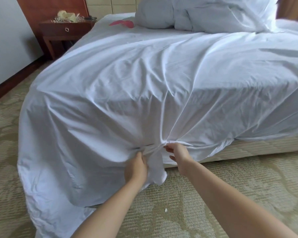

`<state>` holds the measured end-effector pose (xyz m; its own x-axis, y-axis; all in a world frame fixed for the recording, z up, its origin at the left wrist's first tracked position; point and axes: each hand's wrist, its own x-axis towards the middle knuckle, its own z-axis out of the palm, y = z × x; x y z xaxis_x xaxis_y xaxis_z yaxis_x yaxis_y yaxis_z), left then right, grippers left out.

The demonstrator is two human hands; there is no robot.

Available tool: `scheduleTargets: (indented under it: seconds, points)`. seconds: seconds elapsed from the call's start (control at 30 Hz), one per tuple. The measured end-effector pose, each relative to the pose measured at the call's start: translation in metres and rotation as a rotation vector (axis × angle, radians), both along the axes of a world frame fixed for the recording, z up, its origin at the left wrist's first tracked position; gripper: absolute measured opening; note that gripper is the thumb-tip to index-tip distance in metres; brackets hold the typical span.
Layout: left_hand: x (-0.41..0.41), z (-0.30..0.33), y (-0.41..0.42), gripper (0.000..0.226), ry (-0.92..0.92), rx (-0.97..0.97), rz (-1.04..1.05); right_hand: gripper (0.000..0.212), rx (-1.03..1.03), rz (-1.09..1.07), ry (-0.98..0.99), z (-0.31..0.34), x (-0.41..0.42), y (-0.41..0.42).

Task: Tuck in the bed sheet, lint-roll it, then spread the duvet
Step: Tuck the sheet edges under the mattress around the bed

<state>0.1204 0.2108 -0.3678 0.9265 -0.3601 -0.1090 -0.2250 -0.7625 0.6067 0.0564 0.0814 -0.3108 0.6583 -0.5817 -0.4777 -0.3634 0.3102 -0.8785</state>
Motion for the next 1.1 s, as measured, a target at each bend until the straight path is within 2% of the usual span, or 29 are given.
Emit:
scheduleTargets:
  seconds: [0.07, 0.17, 0.2, 0.23, 0.27, 0.33, 0.4, 0.47, 0.63, 0.73, 0.87, 1.0, 1.1]
  points:
    - [-0.001, 0.009, 0.005, 0.024, -0.166, -0.102, 0.093, 0.018, -0.322, 0.143, 0.011, 0.000, -0.005, 0.002]
    - [0.006, 0.020, 0.010, 0.022, -0.378, -0.219, 0.059, 0.012, -1.273, 0.422, -0.058, -0.013, -0.011, -0.001]
    - [0.009, 0.020, 0.011, 0.024, -0.421, -0.245, 0.031, 0.020, -1.472, 0.513, -0.123, -0.019, -0.011, -0.001]
    - [0.012, 0.017, 0.012, 0.025, -0.459, -0.250, 0.007, 0.029, -1.562, 0.594, -0.174, -0.022, -0.011, 0.000]
    - [0.013, 0.014, 0.014, 0.022, -0.486, -0.228, -0.028, 0.036, -1.601, 0.654, -0.196, -0.023, -0.010, 0.002]
    - [0.015, 0.008, 0.021, 0.017, -0.554, -0.121, -0.178, 0.047, -1.586, 0.780, -0.108, -0.019, -0.006, 0.006]
    - [0.017, 0.003, 0.029, 0.027, -0.620, -0.012, -0.375, 0.052, -1.577, 0.868, 0.033, -0.016, 0.000, 0.006]
    - [0.020, 0.002, 0.036, 0.036, -0.612, 0.080, -0.472, 0.052, -1.538, 0.924, 0.194, -0.013, 0.005, 0.007]
    - [0.021, 0.013, 0.035, 0.053, -0.486, 0.328, -0.532, 0.054, -1.537, 0.936, 0.369, -0.022, 0.006, 0.016]
    - [0.020, 0.015, 0.029, 0.059, -0.485, 0.406, -0.488, 0.049, -1.503, 0.912, 0.411, -0.022, 0.012, 0.018]
    - [0.023, 0.016, 0.020, 0.053, -0.458, 0.420, -0.457, 0.039, -1.446, 0.875, 0.496, -0.020, 0.026, 0.022]
    - [0.038, 0.020, 0.012, 0.037, -0.342, 0.438, -0.461, 0.034, -1.402, 0.842, 0.568, -0.027, 0.042, 0.021]
    - [0.048, 0.028, 0.005, 0.042, -0.268, 0.533, -0.478, 0.037, -1.368, 0.893, 0.607, -0.027, 0.051, 0.018]
